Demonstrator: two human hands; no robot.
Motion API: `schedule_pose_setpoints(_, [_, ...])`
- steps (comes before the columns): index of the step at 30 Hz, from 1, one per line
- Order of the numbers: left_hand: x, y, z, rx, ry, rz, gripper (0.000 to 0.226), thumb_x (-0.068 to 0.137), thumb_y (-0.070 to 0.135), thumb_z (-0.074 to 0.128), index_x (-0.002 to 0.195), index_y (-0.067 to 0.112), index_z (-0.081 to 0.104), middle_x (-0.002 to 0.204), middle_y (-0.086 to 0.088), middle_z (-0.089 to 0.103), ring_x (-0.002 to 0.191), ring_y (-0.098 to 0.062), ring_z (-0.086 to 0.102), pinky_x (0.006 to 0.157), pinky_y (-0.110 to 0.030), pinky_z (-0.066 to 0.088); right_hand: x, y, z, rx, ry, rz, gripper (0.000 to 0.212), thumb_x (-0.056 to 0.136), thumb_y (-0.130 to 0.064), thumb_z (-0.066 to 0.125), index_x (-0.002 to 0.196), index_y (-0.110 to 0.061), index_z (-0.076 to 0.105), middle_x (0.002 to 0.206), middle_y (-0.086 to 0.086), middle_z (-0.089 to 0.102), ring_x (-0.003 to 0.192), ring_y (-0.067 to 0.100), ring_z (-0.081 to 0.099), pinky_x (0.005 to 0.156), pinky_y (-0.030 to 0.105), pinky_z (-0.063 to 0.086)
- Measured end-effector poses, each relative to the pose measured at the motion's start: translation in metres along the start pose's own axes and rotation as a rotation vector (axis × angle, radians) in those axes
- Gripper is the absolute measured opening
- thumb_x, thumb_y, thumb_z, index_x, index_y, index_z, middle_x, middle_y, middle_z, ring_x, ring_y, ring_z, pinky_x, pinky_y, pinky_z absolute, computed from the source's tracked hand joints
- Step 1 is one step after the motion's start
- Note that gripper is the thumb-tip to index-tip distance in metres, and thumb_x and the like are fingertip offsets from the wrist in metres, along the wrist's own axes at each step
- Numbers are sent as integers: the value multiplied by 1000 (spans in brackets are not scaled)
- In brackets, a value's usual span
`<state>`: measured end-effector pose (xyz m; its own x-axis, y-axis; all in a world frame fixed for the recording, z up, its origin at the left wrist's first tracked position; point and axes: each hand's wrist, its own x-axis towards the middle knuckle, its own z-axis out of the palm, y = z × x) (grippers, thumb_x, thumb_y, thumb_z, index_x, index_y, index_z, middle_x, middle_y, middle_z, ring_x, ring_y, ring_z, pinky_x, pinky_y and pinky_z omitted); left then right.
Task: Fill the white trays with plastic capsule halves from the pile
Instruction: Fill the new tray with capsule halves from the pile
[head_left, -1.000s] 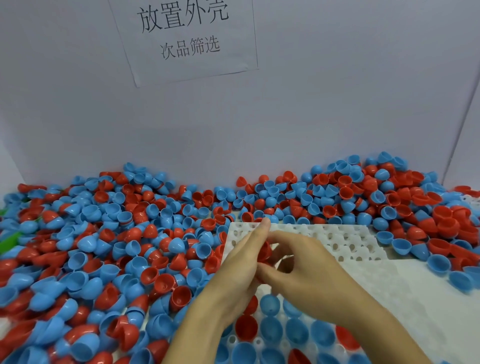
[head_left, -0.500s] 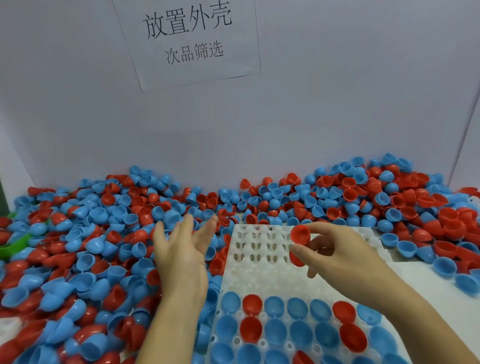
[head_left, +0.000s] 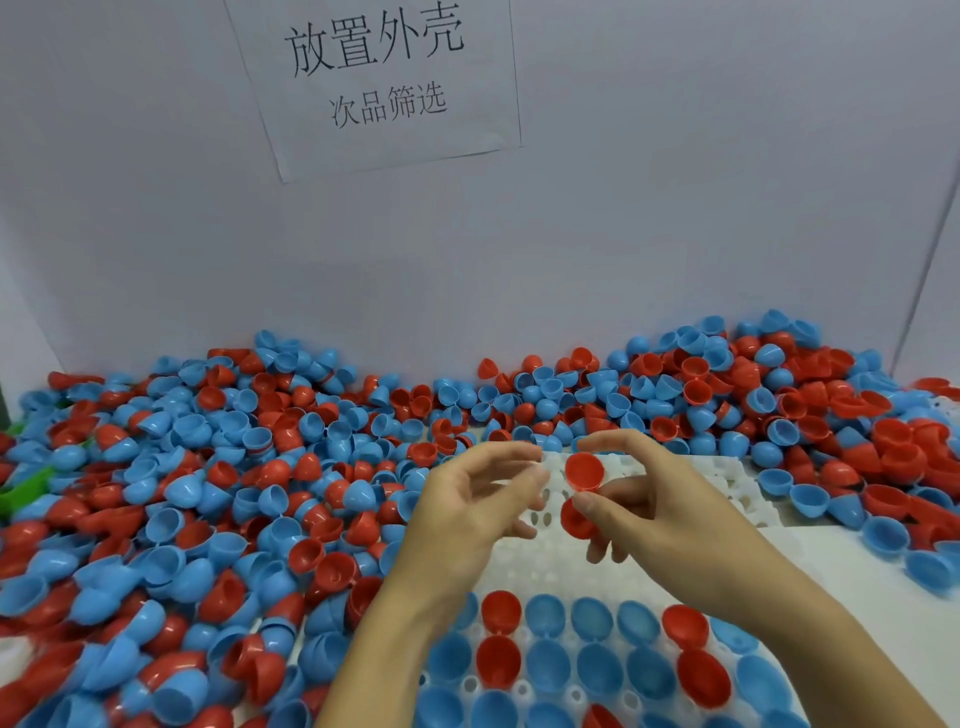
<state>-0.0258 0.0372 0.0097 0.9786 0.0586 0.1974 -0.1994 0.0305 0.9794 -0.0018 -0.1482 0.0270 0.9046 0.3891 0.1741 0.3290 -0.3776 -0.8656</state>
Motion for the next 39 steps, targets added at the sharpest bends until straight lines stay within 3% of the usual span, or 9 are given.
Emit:
schedule_pose_setpoints(3, [-2, 0, 4, 115, -130, -26, 39, 77, 32, 82, 113, 23, 72, 105, 2, 75, 96, -15, 72, 75, -26, 57, -1, -4, 3, 78, 18, -13, 25, 95, -24, 62, 113, -33, 47, 75, -7, 76, 67, 7, 71, 60, 11, 50])
schedule_pose_setpoints(5, [-2, 0, 5, 183, -105, -12, 35, 80, 24, 81, 113, 24, 70, 103, 3, 75, 96, -14, 71, 78, -27, 58, 0, -6, 6, 131, 21, 5, 24, 94, -24, 64, 110, -30, 47, 77, -5, 76, 68, 10, 73, 60, 13, 53])
schedule_pose_setpoints(10, [-1, -4, 4, 176, 16, 19, 16, 91, 7, 71, 98, 21, 74, 95, -1, 76, 87, -18, 73, 71, -26, 58, 0, -7, 10, 121, 40, 59, 15, 94, -37, 60, 101, -26, 53, 78, -5, 76, 68, 12, 74, 62, 22, 58])
schedule_pose_setpoints(16, [1, -6, 4, 100, -41, -12, 38, 93, -8, 58, 79, 21, 77, 80, -3, 71, 67, -15, 61, 58, -24, 51, 2, -1, 6, -41, 157, -11, 12, 86, -24, 74, 85, -27, 63, 85, -11, 71, 80, 1, 69, 70, 18, 57])
schedule_pose_setpoints(20, [1, -8, 6, 137, -66, -24, 34, 95, -2, 58, 84, 23, 78, 73, -3, 67, 62, -15, 55, 56, -22, 47, 0, -4, 7, -73, 38, -26, 26, 84, -13, 76, 88, -34, 61, 84, -9, 72, 76, 6, 71, 70, 25, 60])
schedule_pose_setpoints(24, [2, -8, 7, -15, 1, -79, 14, 93, 12, 70, 106, 18, 72, 74, -2, 68, 68, -15, 59, 61, -23, 49, 0, -3, 10, -122, 96, -28, 28, 85, -15, 75, 89, -36, 58, 75, -11, 71, 68, 12, 69, 63, 27, 60])
schedule_pose_setpoints(27, [3, -8, 6, -190, -27, -109, 38, 82, 23, 80, 116, 11, 67, 92, -8, 75, 79, -17, 67, 68, -24, 54, 1, -2, 11, -123, 158, -53, 27, 86, -15, 74, 89, -36, 56, 73, -11, 71, 65, 11, 67, 58, 20, 56])
schedule_pose_setpoints(34, [3, -9, 8, -162, 3, -114, 40, 79, 33, 75, 111, 10, 71, 99, -11, 75, 88, -24, 72, 81, -40, 60, -1, -6, 13, -164, 109, -159, 35, 89, -14, 71, 94, -46, 55, 75, -12, 70, 65, 10, 68, 58, 19, 55])
schedule_pose_setpoints(39, [2, -9, 7, -107, -56, -117, 35, 82, 30, 73, 112, 12, 72, 103, -11, 76, 93, -28, 74, 78, -35, 60, -2, -9, 8, -305, 74, -156, 23, 90, -18, 71, 92, -41, 68, 66, -18, 67, 68, 0, 67, 63, 14, 56])
